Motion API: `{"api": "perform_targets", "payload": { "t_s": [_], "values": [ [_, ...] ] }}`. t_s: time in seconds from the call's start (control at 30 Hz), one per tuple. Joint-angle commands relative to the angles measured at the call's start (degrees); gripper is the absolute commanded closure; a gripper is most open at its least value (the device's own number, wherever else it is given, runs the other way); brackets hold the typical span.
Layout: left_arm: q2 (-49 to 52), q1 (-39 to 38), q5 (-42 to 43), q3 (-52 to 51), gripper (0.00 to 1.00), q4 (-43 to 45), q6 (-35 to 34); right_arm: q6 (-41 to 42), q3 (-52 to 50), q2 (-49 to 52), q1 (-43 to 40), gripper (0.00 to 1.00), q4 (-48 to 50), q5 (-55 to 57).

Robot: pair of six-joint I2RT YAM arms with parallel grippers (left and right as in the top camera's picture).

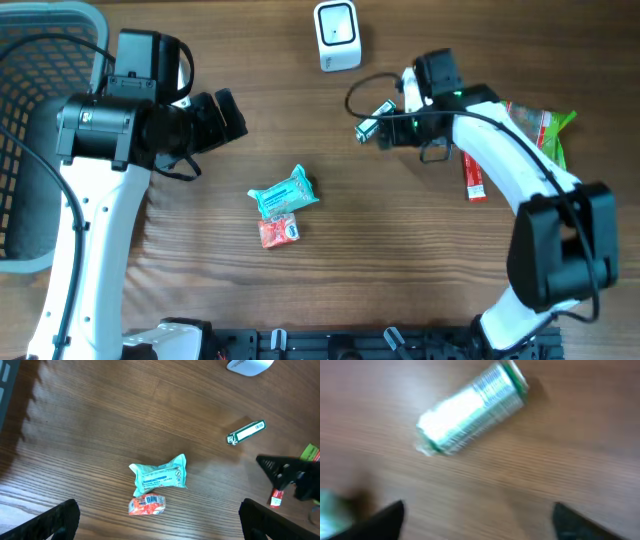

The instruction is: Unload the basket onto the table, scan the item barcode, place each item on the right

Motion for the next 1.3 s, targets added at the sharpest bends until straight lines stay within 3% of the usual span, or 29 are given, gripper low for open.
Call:
{"api": "perform_targets", "payload": {
  "t_s": [0.0,0.13,0.23,0.5,0.6,0.7,0.8,0.87,1.27],
  "values": [
    [0.0,0.4,-0.5,0.3,0.00,0.0,0.0,15.0,0.1,0.3,0.4,0.01,3.7,-8.3],
    [0.0,0.4,-0.6,0.3,0.00,0.0,0.0,33.7,0.1,2.2,2.0,0.05,4.7,3.1],
    [0.0,0.4,-0.6,0.3,0.00,0.0,0.0,42.0,0.1,4.1,5.1,0.05,7.4,12.7],
    [0.0,0.4,-0.5,0.3,0.00,0.0,0.0,44.3,0.1,10.4,10.3,0.16,14.2,24.0],
    [0.0,0.4,-0.5,0.3,0.00,0.0,0.0,43.6,0.1,12.2,10.1,0.24,15.7,24.4],
    [0.0,0.4,-0.6,0.3,0.00,0.0,0.0,42.4,0.1,13.2,10.2,0.39,16.3,24.4],
    [0.0,0.4,-0.5,0.3,0.00,0.0,0.0,42.0,0.1,13.2,10.1,0.64,15.8,24.4],
    [0.0,0.4,-0.6,0.3,0.00,0.0,0.0,39.8,0.1,12.8,9.8,0.71,15.5,24.4],
    [0.0,0.4,-0.5,0.3,0.00,0.0,0.0,14.3,0.2,2.1,3.1,0.72,0.5,30.7]
  ]
}}
